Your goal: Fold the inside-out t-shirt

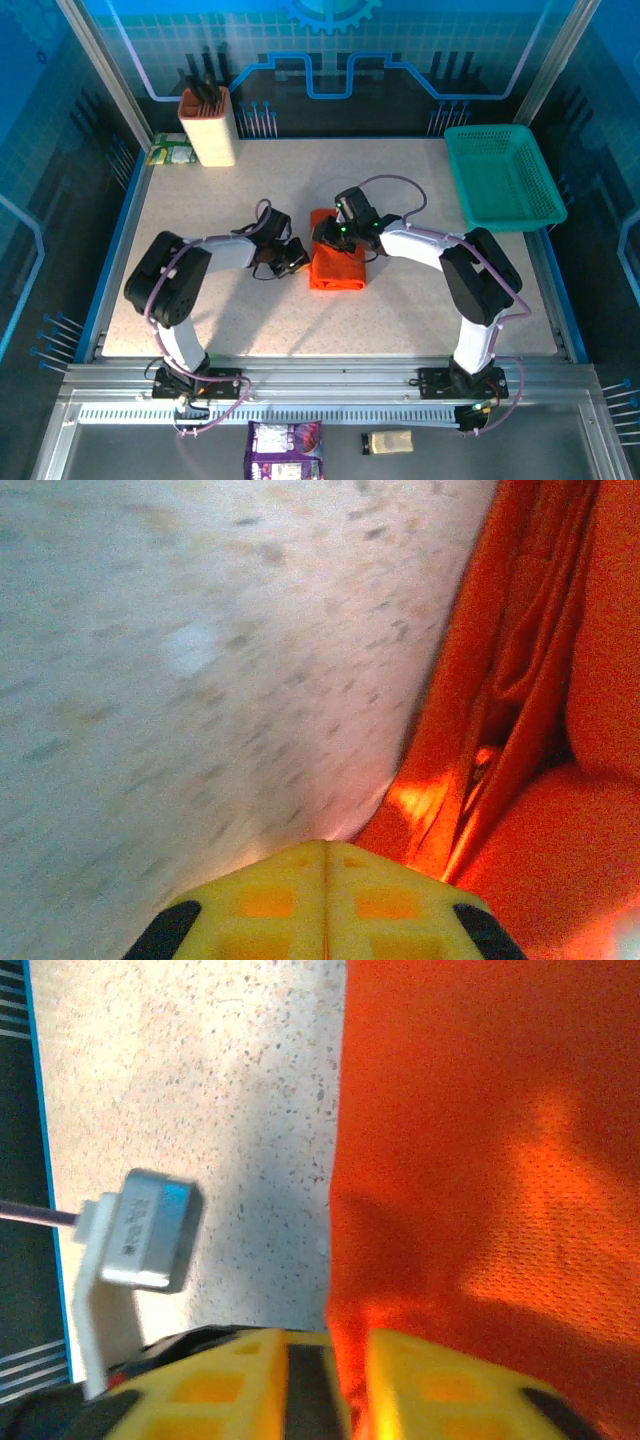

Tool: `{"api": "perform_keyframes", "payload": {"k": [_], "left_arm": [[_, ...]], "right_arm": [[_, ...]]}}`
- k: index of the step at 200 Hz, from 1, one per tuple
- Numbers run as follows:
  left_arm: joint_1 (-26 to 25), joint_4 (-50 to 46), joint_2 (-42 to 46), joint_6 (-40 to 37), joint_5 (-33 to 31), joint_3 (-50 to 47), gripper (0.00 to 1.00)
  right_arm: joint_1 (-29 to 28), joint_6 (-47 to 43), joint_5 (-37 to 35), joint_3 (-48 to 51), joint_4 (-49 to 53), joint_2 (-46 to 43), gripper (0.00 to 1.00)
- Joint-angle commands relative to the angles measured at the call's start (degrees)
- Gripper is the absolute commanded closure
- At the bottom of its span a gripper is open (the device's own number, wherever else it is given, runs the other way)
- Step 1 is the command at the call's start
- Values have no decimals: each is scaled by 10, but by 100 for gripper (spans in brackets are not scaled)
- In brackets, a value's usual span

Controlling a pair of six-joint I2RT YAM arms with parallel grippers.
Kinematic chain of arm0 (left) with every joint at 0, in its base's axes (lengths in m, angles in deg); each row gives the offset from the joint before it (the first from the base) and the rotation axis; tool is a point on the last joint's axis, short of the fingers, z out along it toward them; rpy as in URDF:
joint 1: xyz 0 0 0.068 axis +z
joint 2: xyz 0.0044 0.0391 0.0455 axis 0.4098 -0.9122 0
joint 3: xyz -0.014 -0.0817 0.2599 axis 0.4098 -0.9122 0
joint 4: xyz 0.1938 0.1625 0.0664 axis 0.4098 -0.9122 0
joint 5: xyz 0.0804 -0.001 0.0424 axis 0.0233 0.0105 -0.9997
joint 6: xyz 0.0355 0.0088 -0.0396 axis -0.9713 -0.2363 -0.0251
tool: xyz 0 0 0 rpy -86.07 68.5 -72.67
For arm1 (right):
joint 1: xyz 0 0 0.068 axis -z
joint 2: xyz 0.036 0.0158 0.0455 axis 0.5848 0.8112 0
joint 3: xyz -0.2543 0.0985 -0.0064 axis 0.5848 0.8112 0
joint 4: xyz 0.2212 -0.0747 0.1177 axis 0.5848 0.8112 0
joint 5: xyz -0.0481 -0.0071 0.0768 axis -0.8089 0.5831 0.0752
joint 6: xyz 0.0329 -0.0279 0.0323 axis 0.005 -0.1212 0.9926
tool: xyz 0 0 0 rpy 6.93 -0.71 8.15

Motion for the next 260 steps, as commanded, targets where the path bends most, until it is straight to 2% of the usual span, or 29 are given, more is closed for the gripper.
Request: {"api": "perform_keyframes", "payload": {"k": [1, 16, 37, 67, 87, 108, 136, 179, 221, 244, 260], "left_arm": [[17, -149, 86, -51, -69, 19, 91], [18, -211, 122, -77, -93, 48, 90], [-7, -254, 142, -85, -86, 84, 90], [-73, -234, 106, -52, -51, 122, 91], [-110, -203, 62, -27, -35, 133, 91], [-132, -175, 22, -9, -29, 122, 92], [-120, -145, 0, 1, -40, 70, 94], [-41, -137, 12, -35, -44, 27, 94], [25, -164, -42, -107, -32, 99, 95], [38, -205, -49, -143, -41, 162, 94], [34, -238, -33, -160, -47, 195, 94]], "right_arm": [[31, -37, 30, -28, 31, -36, 64], [59, -73, 67, -45, 46, -36, 62], [94, -130, 153, -90, 71, 6, 62], [122, -165, 274, -152, 66, 97, 64], [129, -176, 319, -192, 66, 150, 65], [136, -182, 330, -227, 77, 197, 65], [160, -191, 290, -237, 119, 230, 68], [182, -209, 242, -106, 137, 145, 69], [156, -139, 247, 65, 85, 5, 67], [151, -128, 234, 81, 87, -58, 66], [151, -146, 233, 61, 91, -58, 65]]}}
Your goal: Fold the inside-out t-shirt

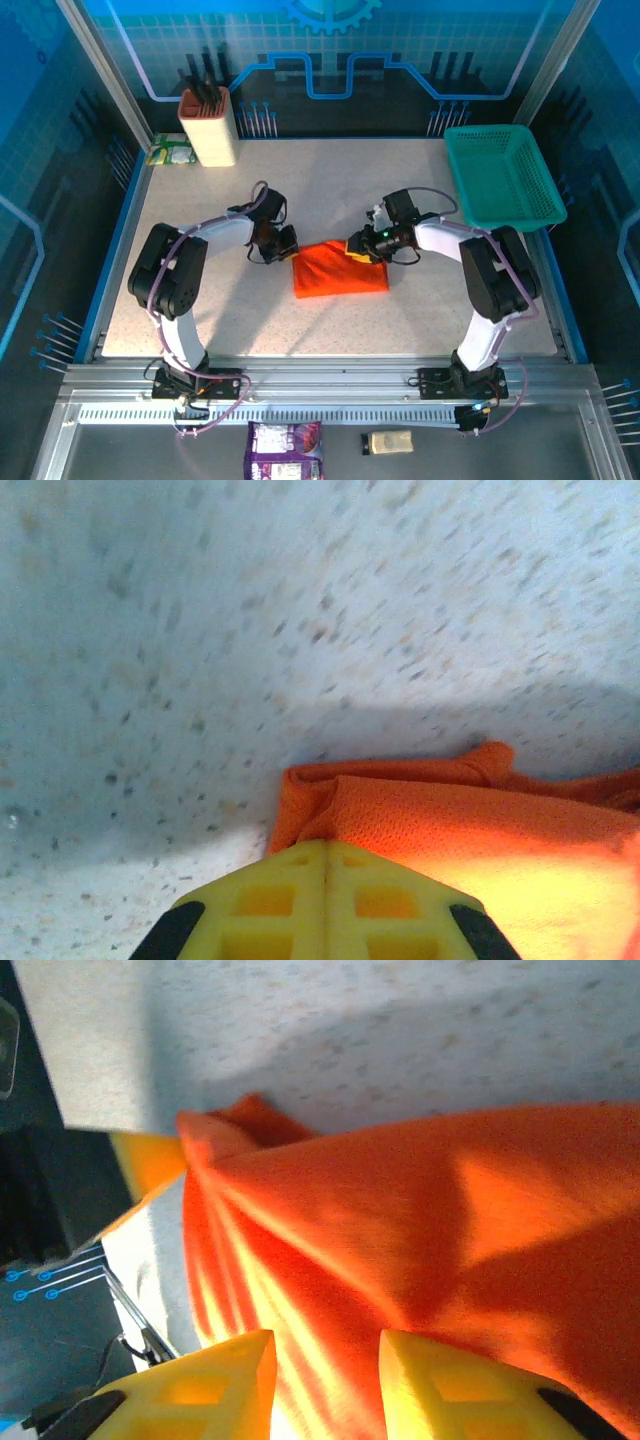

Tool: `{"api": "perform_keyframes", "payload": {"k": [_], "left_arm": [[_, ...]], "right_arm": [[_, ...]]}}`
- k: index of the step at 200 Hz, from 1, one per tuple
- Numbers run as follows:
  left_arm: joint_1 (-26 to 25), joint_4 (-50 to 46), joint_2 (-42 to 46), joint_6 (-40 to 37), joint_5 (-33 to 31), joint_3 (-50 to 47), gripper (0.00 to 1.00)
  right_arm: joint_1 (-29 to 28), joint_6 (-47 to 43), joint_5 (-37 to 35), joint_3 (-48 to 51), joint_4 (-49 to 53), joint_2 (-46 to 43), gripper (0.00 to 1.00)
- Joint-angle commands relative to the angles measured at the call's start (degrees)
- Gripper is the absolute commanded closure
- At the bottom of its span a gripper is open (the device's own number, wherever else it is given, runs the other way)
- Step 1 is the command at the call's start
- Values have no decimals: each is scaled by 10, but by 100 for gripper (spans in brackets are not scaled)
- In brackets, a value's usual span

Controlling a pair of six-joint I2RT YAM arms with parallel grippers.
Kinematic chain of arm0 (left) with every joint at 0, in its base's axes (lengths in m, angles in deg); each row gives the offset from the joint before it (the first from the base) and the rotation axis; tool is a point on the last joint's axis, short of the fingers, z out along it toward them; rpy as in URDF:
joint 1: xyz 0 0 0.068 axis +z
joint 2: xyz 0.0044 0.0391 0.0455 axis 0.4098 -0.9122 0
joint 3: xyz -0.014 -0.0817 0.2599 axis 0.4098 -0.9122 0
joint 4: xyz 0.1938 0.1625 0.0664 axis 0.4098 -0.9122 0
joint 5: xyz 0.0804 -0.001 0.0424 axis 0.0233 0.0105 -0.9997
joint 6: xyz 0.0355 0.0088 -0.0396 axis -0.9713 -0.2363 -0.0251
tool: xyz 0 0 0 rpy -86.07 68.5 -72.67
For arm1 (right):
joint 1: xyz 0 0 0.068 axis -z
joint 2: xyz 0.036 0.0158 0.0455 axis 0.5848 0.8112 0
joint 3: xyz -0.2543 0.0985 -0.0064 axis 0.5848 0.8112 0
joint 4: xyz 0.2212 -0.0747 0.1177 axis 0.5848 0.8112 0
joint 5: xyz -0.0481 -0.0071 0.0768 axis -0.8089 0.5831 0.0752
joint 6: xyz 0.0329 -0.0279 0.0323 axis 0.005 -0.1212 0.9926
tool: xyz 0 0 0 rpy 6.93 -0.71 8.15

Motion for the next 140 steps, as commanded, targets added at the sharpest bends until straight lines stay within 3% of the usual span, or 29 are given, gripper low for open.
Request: {"api": "perform_keyframes", "payload": {"k": [1, 33, 79, 118, 140], "left_arm": [[-3, -66, 17, -55, -9, 56, 94], [-62, -117, 58, -54, -19, 69, 94], [-150, -54, 70, 29, 10, -34, 94], [-150, -34, 44, 38, -16, -113, 95], [-146, -36, 60, 30, -19, -119, 95]], "right_arm": [[-2, -1, -8, -22, -8, -26, 65], [0, -26, 15, -74, 2, 29, 64], [33, -76, -90, -79, 69, 53, 65], [76, -103, -156, -51, 90, 68, 67], [80, -118, -147, -55, 104, 42, 67]]}}
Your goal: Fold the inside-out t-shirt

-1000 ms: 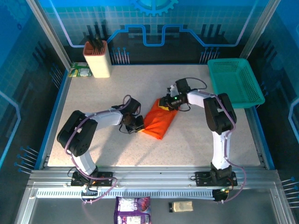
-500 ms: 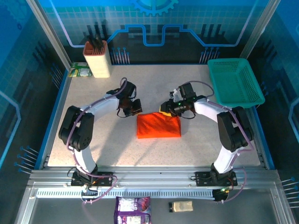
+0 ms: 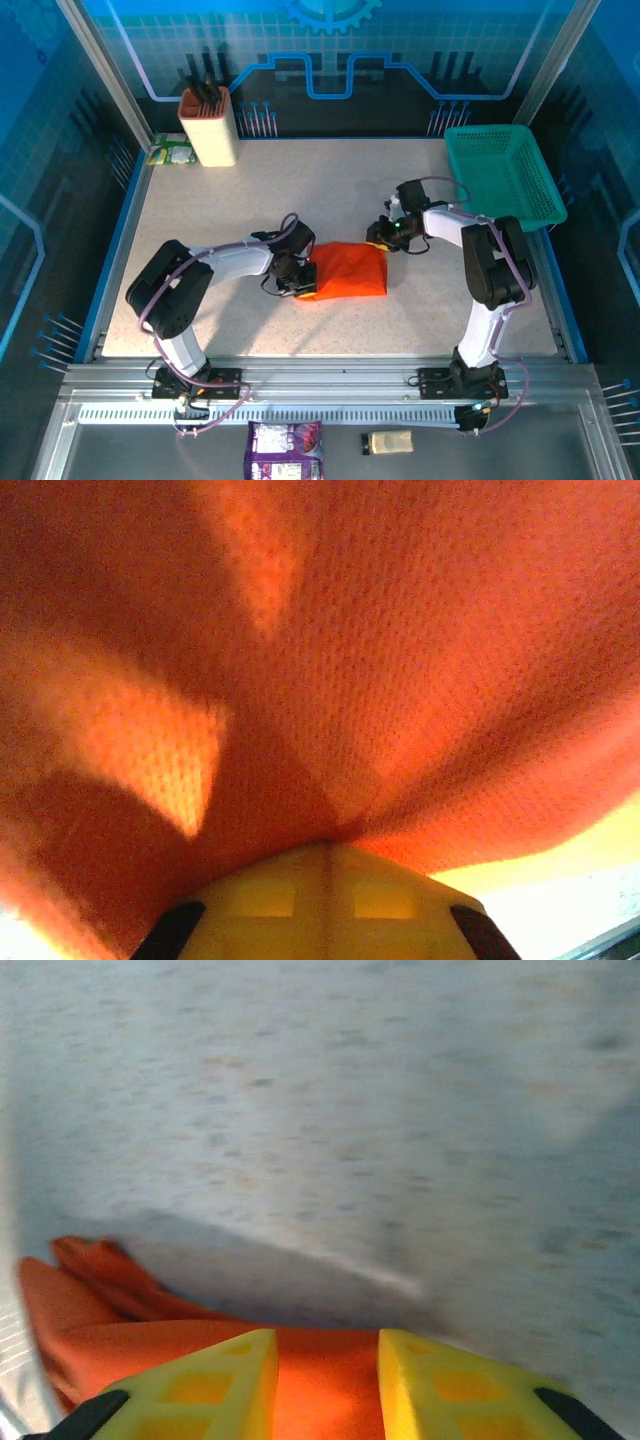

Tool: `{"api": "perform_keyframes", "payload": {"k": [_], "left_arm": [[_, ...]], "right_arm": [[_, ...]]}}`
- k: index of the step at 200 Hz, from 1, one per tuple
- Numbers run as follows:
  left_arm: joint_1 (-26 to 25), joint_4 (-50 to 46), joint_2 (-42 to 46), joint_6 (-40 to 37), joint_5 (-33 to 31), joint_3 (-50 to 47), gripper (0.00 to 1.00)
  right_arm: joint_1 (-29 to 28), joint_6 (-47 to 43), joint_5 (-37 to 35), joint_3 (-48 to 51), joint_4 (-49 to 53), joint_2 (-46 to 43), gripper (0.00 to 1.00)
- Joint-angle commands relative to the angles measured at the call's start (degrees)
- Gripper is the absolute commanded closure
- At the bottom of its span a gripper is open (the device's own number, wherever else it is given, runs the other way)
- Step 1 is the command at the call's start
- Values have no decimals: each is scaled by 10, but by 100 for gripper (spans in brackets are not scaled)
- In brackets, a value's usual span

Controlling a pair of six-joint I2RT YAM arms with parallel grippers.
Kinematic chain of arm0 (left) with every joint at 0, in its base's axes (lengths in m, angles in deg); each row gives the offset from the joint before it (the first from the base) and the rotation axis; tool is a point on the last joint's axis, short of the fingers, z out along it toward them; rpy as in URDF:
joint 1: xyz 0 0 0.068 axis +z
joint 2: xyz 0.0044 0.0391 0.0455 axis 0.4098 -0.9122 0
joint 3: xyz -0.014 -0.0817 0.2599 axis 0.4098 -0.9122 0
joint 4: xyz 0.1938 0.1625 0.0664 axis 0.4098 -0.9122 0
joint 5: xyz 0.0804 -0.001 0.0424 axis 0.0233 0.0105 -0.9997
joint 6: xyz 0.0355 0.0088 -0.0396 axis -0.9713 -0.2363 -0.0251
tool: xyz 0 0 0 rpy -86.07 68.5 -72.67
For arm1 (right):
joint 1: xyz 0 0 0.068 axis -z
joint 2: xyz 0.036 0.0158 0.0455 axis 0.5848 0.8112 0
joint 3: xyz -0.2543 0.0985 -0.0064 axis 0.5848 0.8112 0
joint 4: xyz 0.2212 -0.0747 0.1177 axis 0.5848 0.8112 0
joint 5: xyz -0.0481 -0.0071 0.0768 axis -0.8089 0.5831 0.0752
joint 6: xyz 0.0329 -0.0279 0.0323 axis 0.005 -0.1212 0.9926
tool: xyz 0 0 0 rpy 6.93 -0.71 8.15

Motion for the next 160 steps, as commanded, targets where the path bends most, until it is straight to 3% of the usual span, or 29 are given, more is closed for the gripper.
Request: {"api": "perform_keyframes", "payload": {"k": [1, 53, 79, 107, 160], "left_arm": [[4, -21, 2, 6, -25, -22, 95], [7, -76, 42, -14, -38, 87, 93], [9, -116, -10, -44, -65, 155, 94], [14, -180, -75, -79, -161, 212, 96], [29, -188, -123, -102, -177, 229, 97]], "right_arm": [[7, -33, -20, 1, 37, -18, 67], [4, -70, 15, 2, 99, -102, 66], [-13, -92, 2, 7, 134, -101, 65], [-8, -101, -16, 18, 116, -93, 65], [-8, -102, 43, 3, 74, -38, 65]]}}
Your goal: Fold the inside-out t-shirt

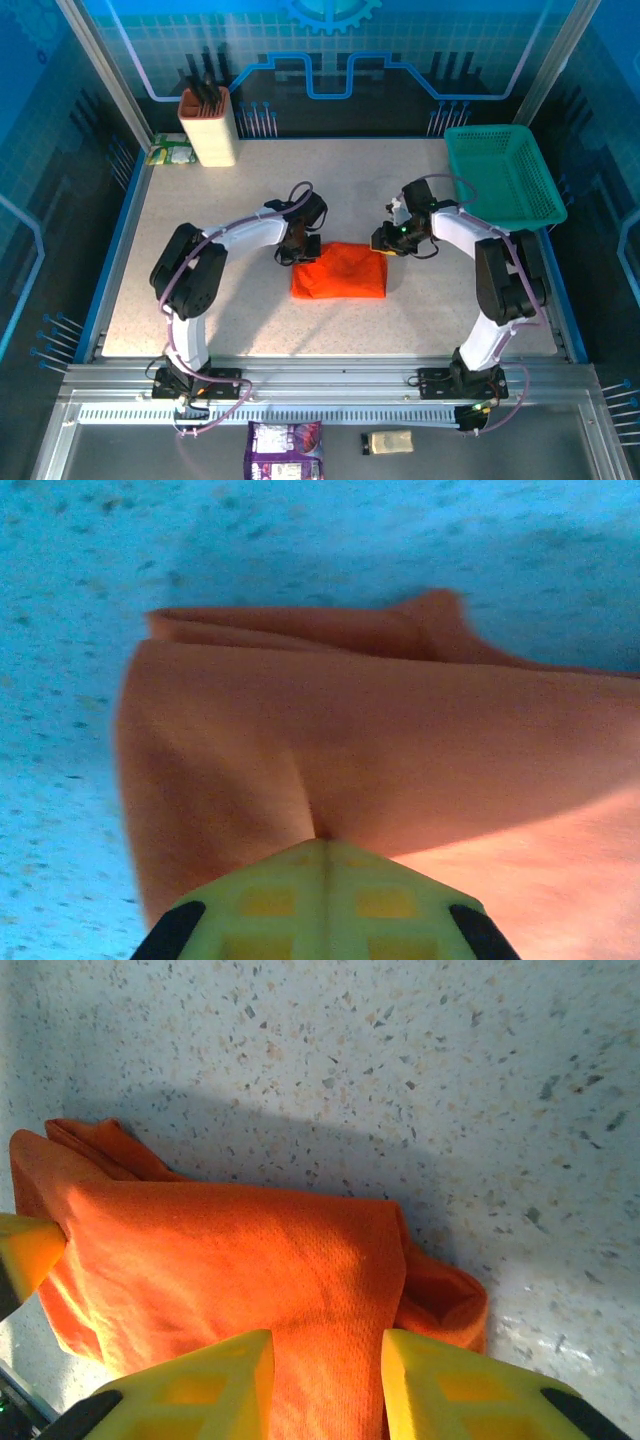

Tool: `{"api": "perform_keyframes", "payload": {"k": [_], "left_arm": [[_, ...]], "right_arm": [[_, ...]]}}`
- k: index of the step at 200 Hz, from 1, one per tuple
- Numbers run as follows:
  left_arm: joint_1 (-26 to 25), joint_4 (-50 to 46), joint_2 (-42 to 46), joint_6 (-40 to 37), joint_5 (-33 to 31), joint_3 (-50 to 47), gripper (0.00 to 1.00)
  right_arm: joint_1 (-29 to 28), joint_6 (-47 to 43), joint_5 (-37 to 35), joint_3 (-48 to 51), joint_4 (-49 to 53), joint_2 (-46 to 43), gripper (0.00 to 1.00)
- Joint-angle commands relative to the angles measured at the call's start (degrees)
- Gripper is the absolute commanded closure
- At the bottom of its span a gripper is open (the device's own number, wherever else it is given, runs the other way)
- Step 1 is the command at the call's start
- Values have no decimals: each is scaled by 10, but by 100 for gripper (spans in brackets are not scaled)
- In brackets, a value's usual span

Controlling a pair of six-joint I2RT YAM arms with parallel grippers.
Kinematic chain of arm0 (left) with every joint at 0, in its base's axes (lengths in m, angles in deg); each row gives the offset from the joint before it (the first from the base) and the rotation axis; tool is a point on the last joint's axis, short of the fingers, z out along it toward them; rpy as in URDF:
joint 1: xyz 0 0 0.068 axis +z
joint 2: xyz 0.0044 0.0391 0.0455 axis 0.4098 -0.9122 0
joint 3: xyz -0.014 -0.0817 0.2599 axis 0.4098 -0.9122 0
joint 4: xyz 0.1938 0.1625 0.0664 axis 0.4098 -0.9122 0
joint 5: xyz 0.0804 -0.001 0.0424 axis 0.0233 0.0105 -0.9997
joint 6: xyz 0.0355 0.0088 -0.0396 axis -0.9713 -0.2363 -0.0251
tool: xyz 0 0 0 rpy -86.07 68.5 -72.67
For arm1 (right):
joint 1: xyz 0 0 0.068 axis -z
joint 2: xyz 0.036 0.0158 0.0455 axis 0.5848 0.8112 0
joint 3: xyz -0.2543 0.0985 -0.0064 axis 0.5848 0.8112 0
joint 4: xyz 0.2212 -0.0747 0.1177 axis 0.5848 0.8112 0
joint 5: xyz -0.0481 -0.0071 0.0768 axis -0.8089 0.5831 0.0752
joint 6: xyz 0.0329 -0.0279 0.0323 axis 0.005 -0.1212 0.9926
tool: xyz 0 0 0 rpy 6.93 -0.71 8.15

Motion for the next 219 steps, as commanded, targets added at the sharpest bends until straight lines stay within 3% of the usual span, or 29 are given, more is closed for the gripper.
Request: {"api": "perform_keyframes", "payload": {"k": [1, 32, 83, 134, 158, 178, 205, 219], "left_arm": [[6, -33, -14, -24, -20, 14, 97], [6, -22, -24, -20, -10, 6, 97], [10, -18, -25, -19, -9, -3, 98], [21, -15, -22, -22, -8, -15, 98], [21, -8, -22, -25, -1, -14, 98], [18, 7, -6, -25, 8, -7, 97], [14, -18, 22, -28, 8, 35, 95], [10, -38, 33, -29, 14, 61, 93]], "right_arm": [[-1, -9, 32, -9, -13, 26, 65], [-5, -7, 32, -21, -10, 39, 66], [-13, 6, -9, -29, 30, -32, 100], [-7, 0, -94, -32, 82, -36, 100], [-4, 2, -57, -36, 25, 21, 100], [-3, 8, -34, -40, -27, 37, 91], [3, -1, -81, -60, 14, 15, 87], [6, -3, -85, -59, 31, -14, 80]]}}
